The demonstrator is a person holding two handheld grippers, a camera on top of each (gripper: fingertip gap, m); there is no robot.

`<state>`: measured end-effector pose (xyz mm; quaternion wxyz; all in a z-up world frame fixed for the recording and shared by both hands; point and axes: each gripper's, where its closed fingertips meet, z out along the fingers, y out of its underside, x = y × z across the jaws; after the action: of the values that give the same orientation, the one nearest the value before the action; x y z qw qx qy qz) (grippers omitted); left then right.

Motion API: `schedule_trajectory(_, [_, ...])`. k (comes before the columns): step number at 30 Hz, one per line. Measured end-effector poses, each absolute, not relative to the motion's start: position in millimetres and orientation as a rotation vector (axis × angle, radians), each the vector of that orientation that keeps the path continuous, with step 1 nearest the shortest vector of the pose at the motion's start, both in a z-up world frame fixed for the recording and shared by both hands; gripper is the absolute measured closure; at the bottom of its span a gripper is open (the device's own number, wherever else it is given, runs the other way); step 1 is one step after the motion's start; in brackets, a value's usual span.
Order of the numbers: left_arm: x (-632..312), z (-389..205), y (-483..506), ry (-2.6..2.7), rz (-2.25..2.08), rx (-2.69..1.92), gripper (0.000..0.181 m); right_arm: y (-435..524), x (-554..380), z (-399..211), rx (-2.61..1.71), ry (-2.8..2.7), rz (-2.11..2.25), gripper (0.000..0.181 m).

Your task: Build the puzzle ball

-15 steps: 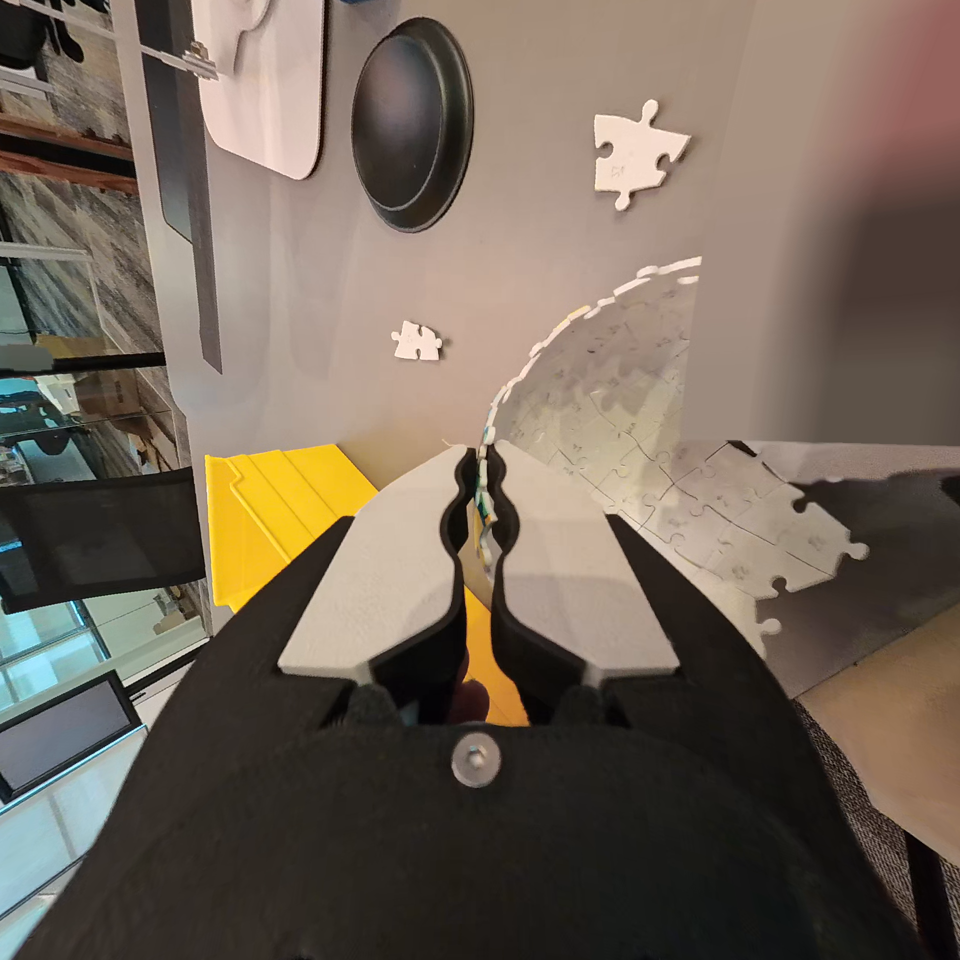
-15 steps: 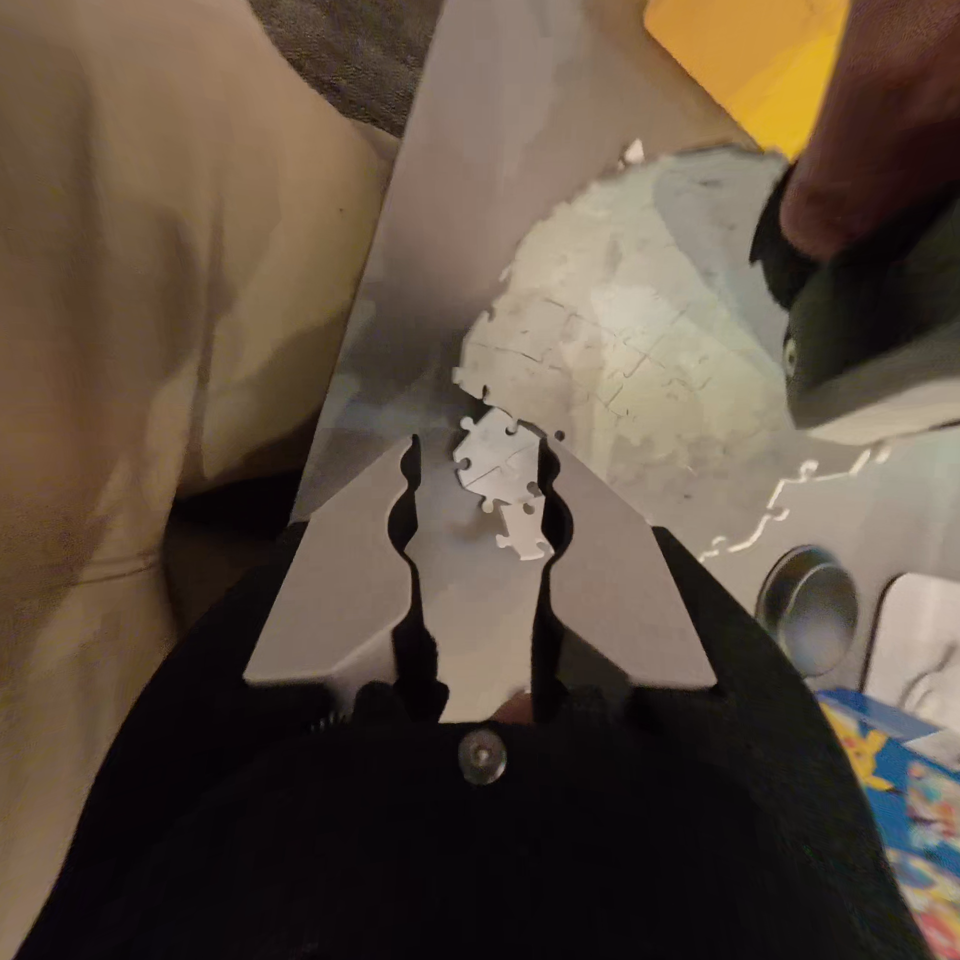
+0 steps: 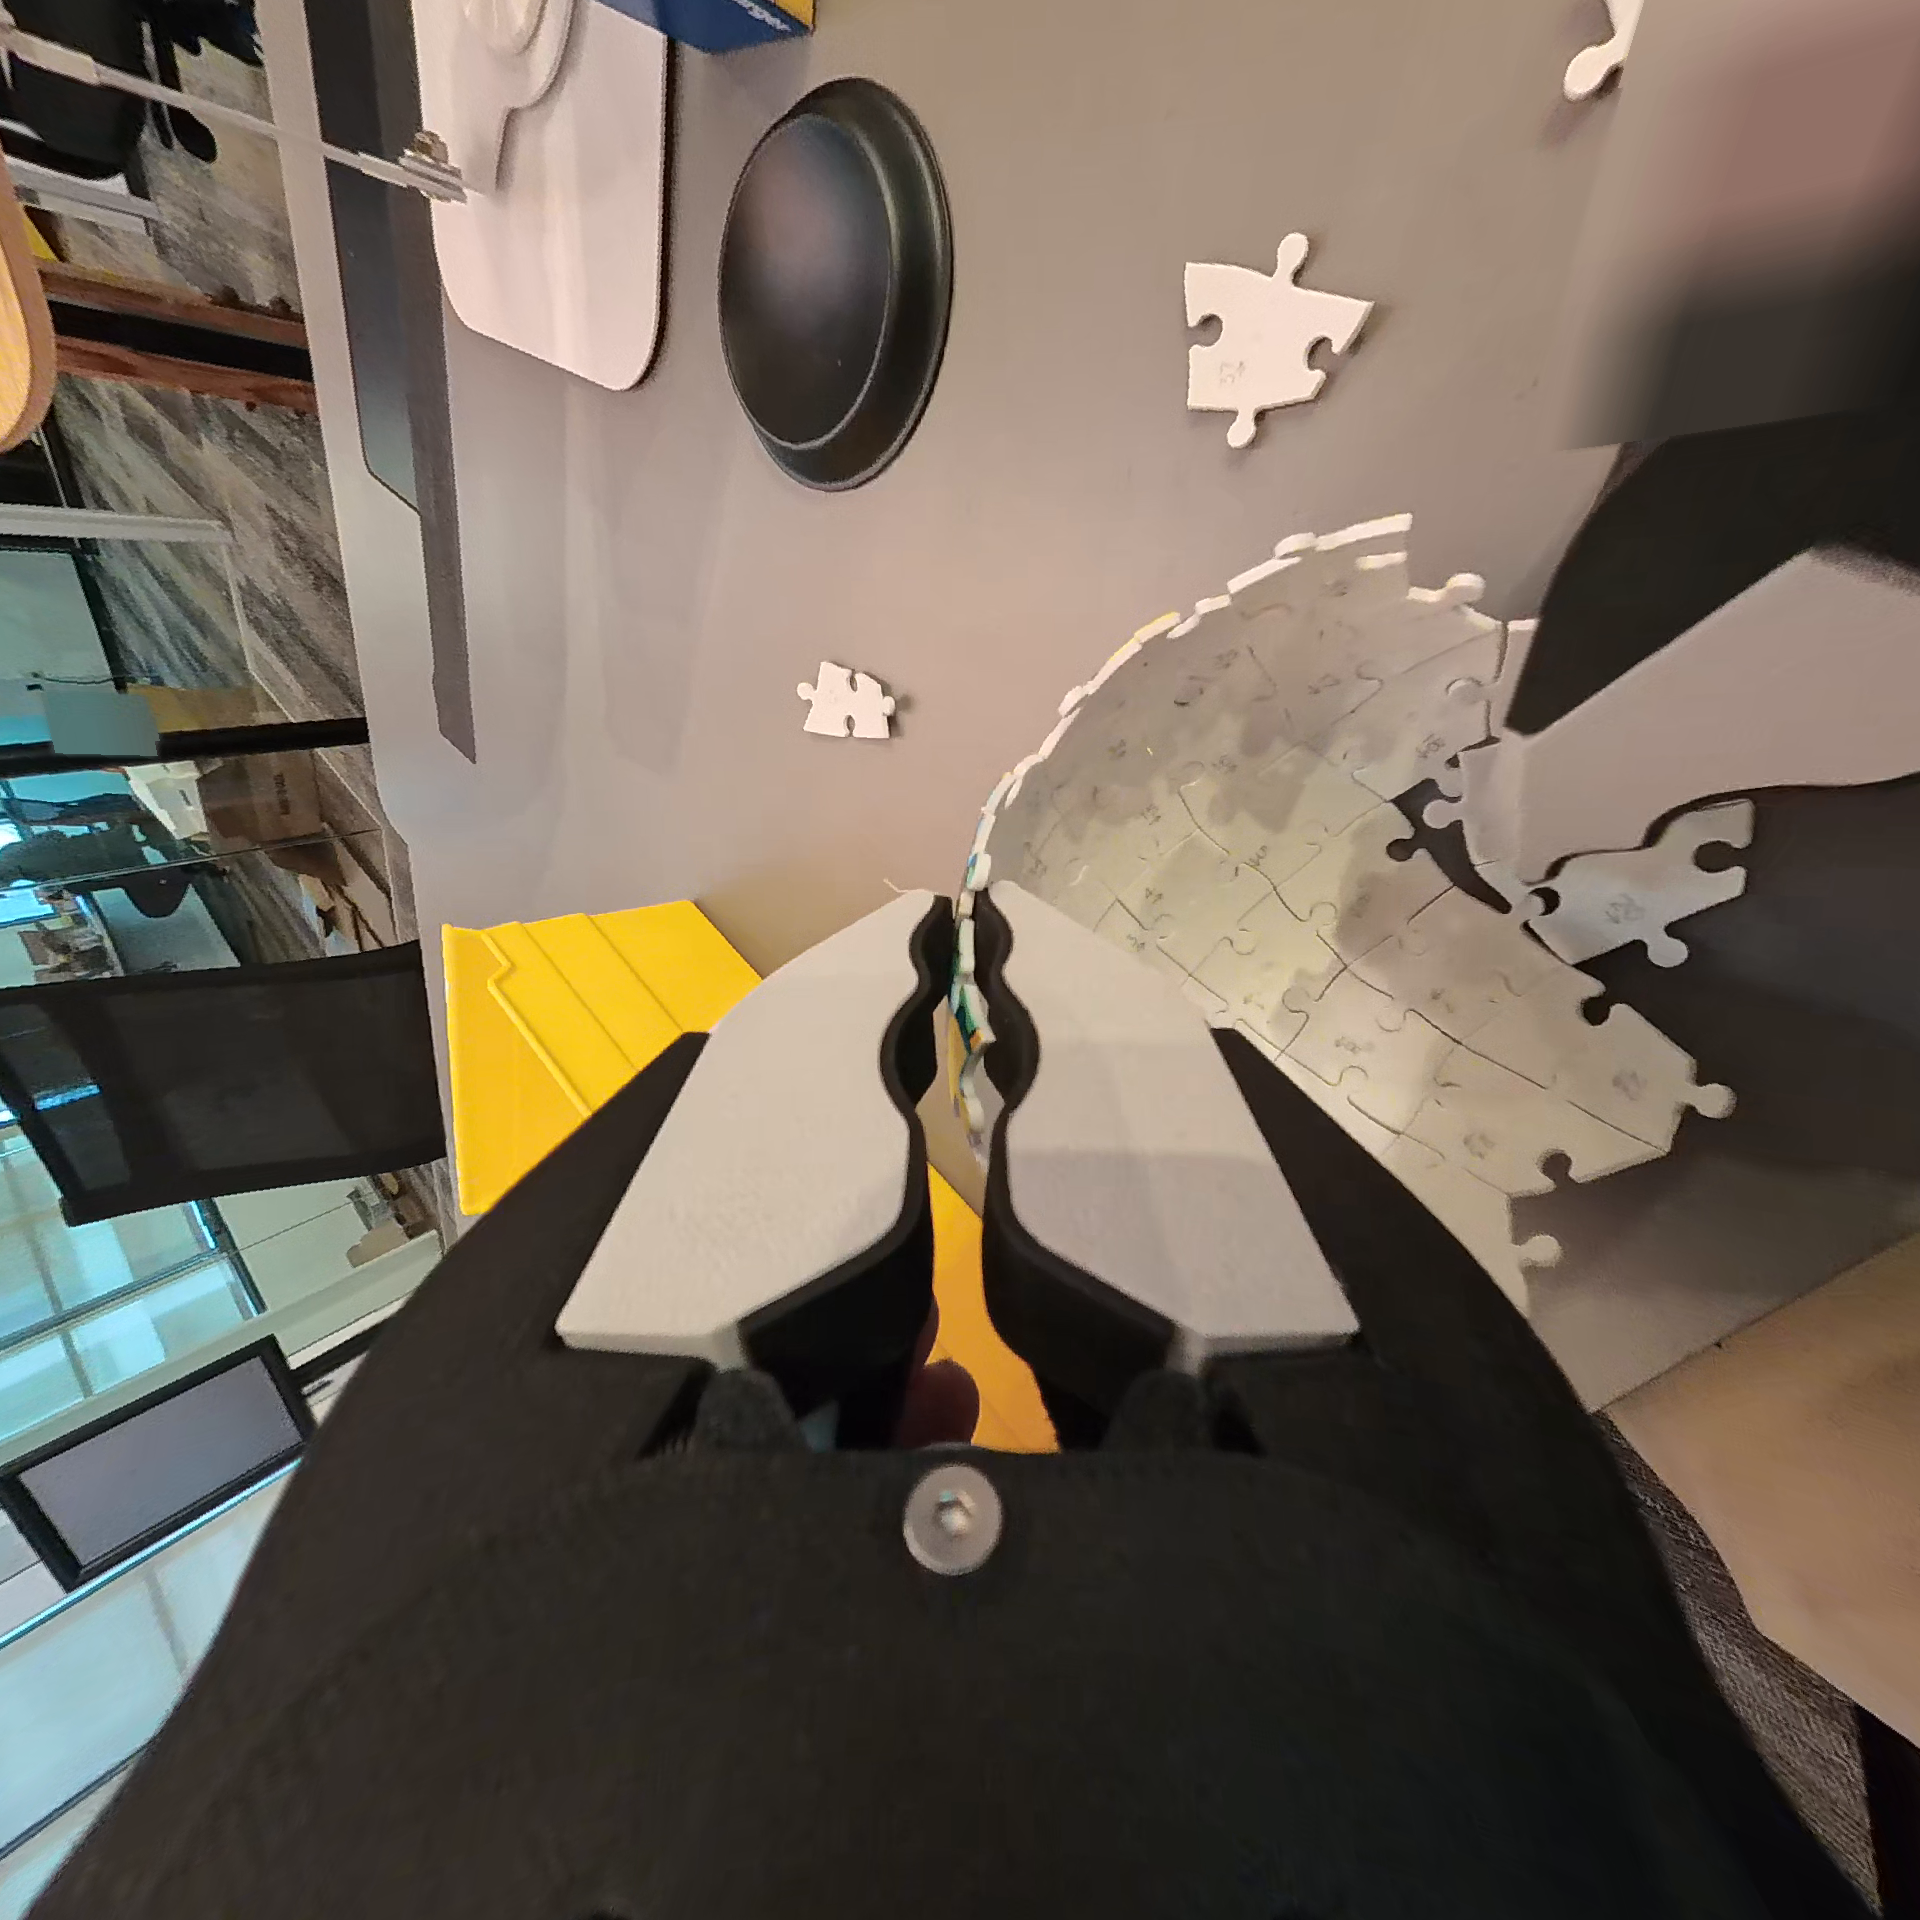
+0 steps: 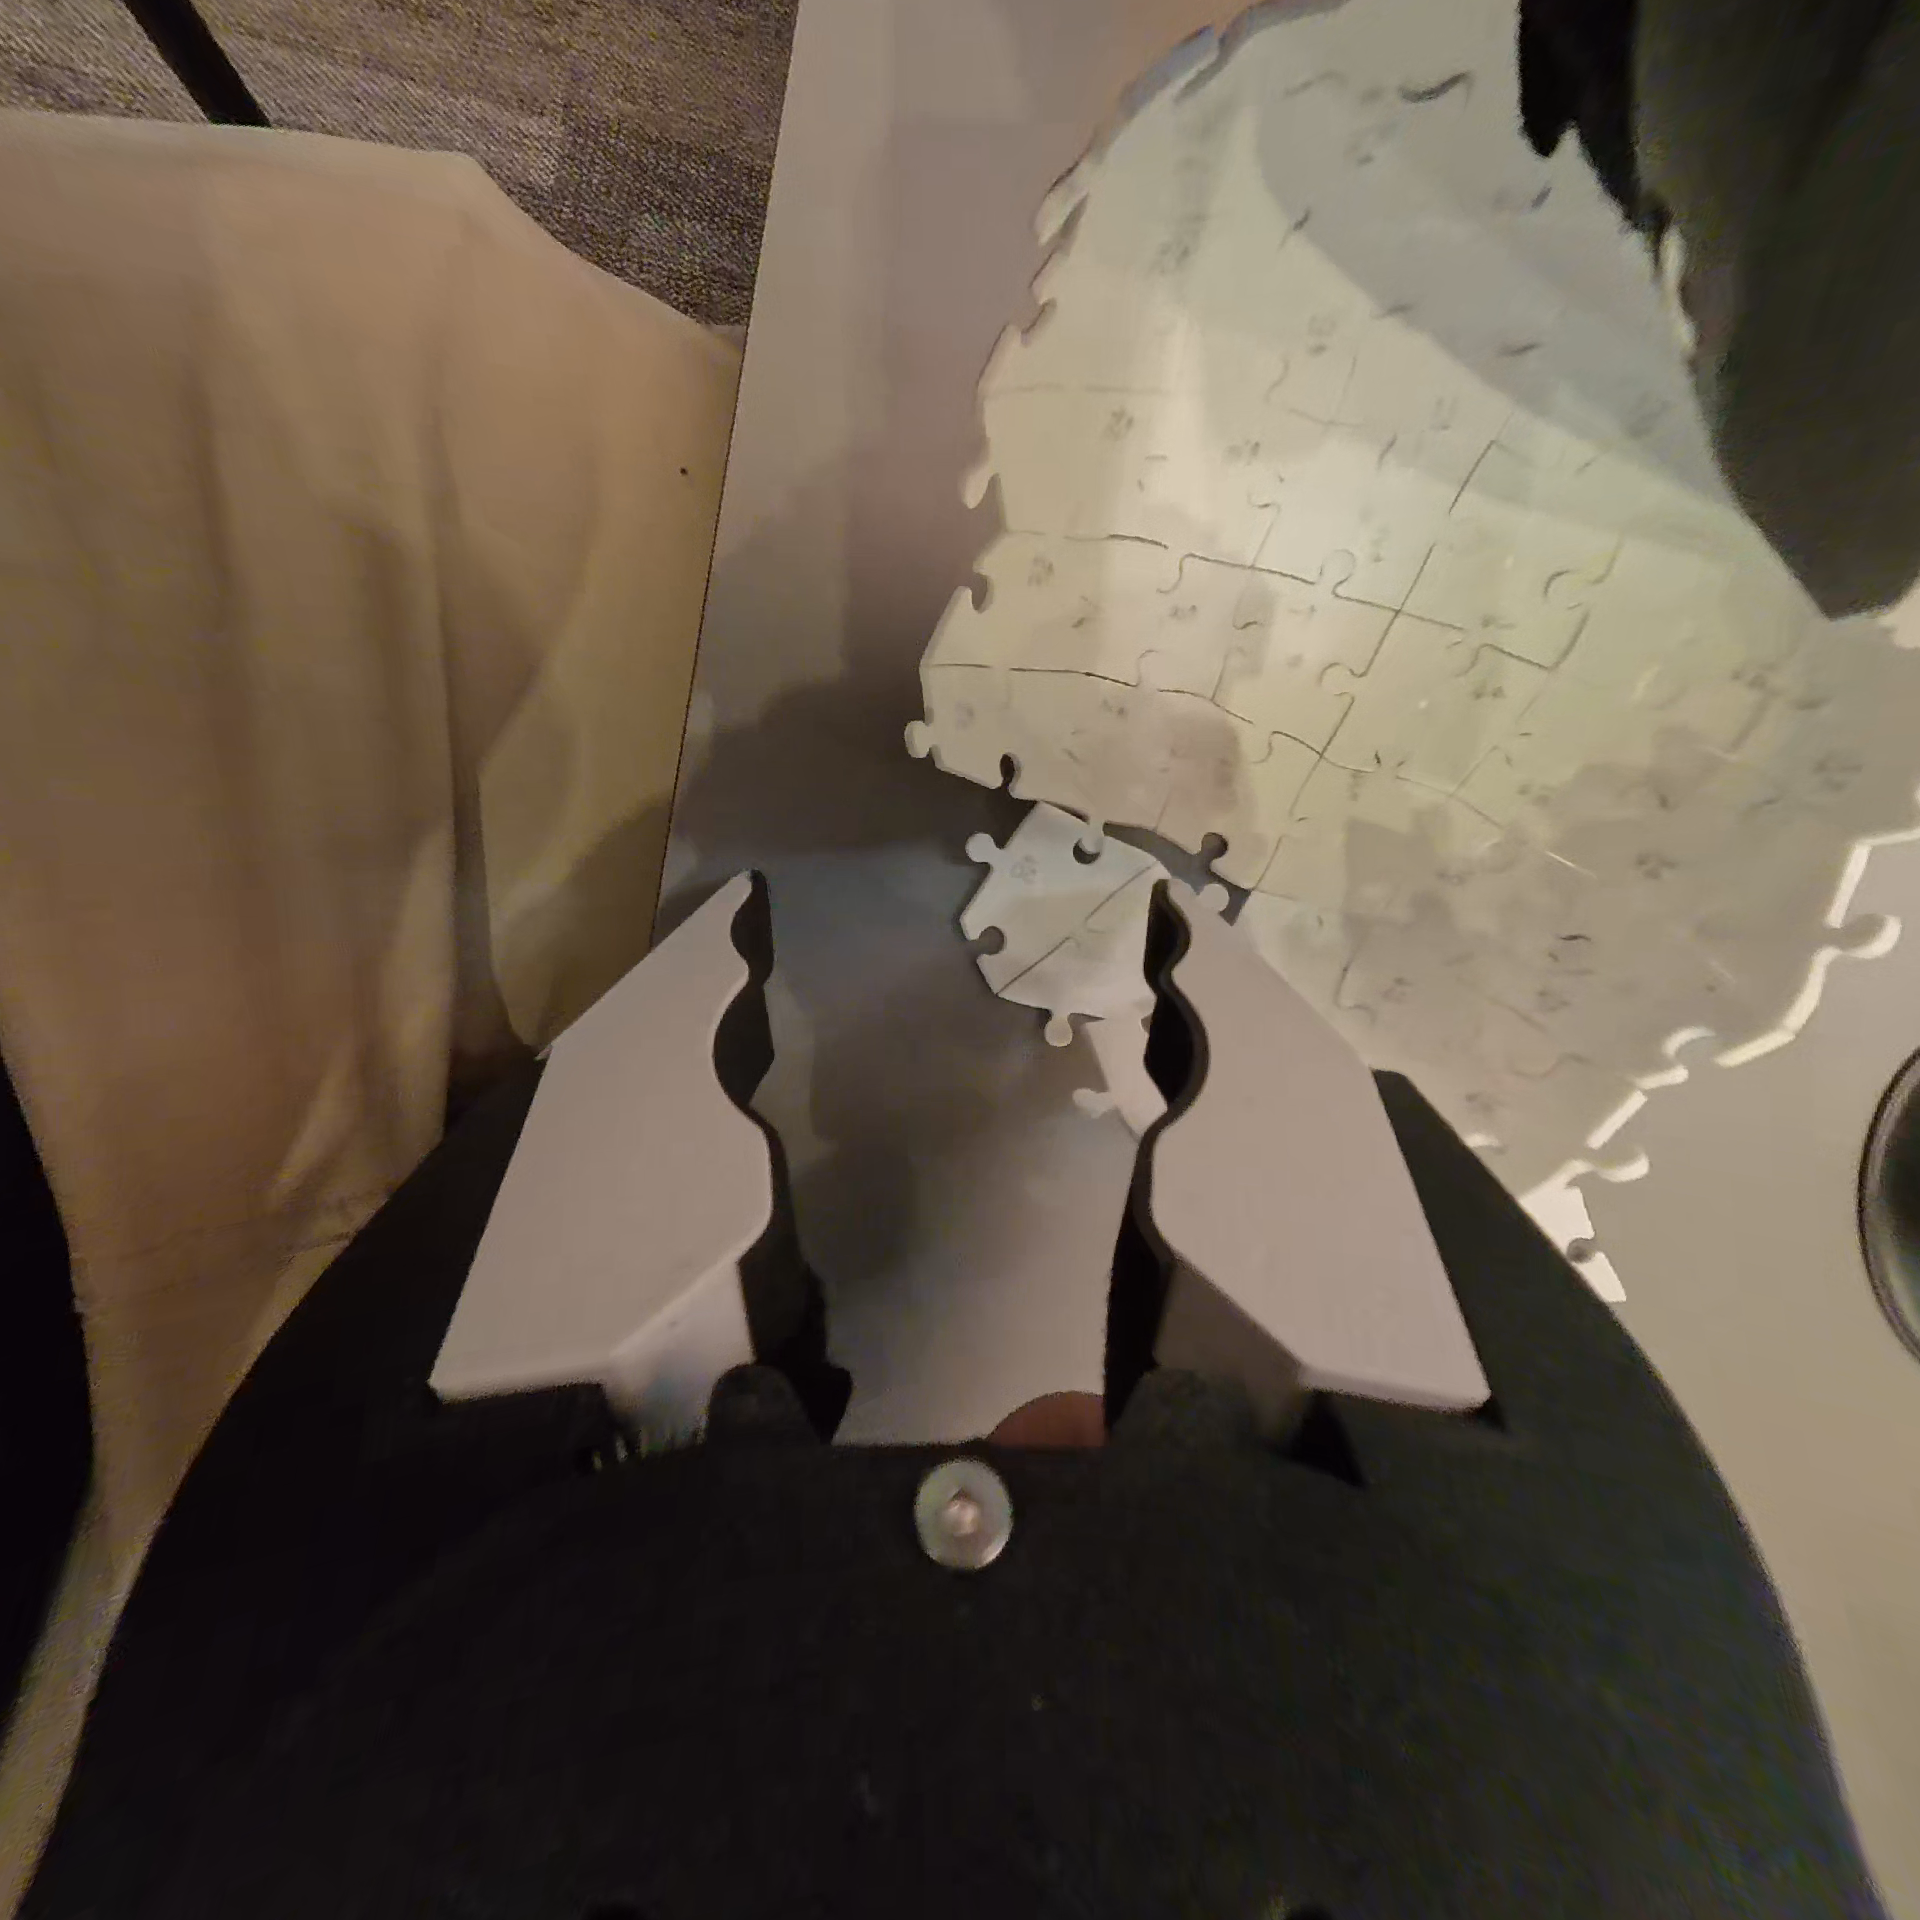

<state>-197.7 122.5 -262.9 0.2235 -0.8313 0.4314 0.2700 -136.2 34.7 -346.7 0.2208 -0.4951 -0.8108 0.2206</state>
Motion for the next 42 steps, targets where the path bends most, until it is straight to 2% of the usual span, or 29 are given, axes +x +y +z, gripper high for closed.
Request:
schedule_trajectory(24, [-184,-261,123,1.24,0.755,-2.254,0.178,31,-138,-350,-1.395,-2.233,0.746,0.105])
schedule_trajectory(42, [-181,-260,124,1.249,0.806,-2.249,0.178,32,-141,-352,-1.422,-2.186,0.781,0.094])
